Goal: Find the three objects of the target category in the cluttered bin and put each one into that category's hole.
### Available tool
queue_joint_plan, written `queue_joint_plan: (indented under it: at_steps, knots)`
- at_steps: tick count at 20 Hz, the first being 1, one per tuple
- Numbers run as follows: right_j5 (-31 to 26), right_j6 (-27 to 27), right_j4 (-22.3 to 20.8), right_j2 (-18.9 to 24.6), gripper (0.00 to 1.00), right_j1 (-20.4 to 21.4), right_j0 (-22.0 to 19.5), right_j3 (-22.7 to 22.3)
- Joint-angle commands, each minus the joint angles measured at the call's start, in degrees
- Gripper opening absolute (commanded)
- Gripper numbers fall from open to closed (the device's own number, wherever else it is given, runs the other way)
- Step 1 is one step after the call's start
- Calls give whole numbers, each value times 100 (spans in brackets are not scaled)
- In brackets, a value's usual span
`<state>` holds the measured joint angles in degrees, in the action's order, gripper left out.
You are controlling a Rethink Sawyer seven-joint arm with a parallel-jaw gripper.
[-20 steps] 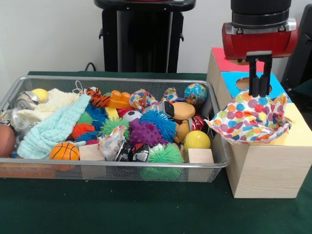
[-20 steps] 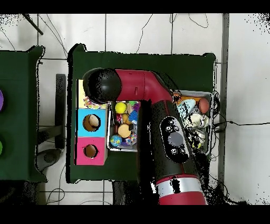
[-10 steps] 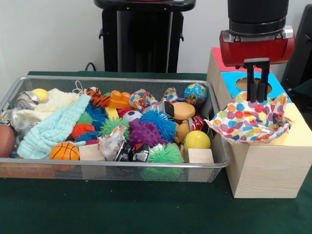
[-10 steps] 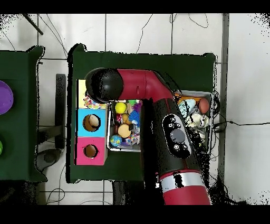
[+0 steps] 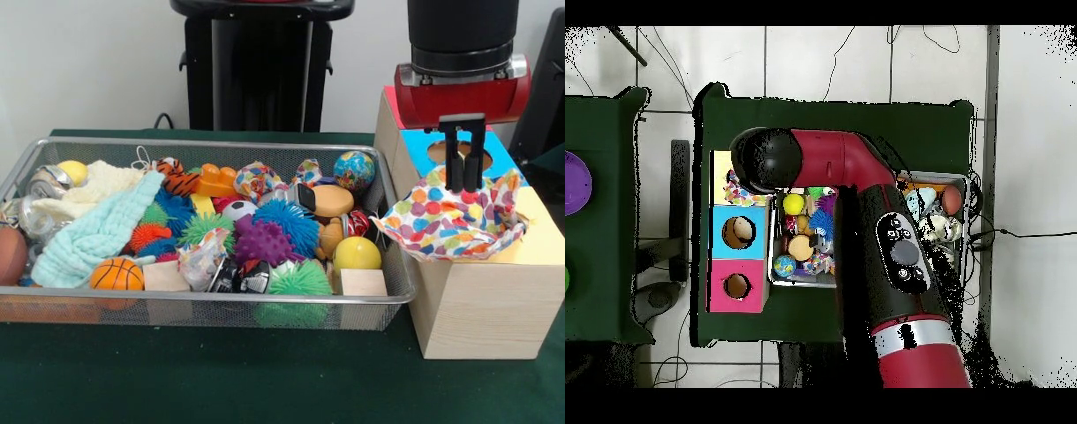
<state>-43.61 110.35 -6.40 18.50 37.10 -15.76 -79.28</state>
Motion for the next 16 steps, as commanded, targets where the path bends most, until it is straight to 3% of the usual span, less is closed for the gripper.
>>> queue_joint_plan:
  at_steps: [1,9,16]
  knots:
    - [-269,-994,-403,432,0,-228,-237,-51]
    - [12,-1273,-587,710,0,-542,-578,-139]
    - [1,-1147,-770,832,0,-657,-640,5]
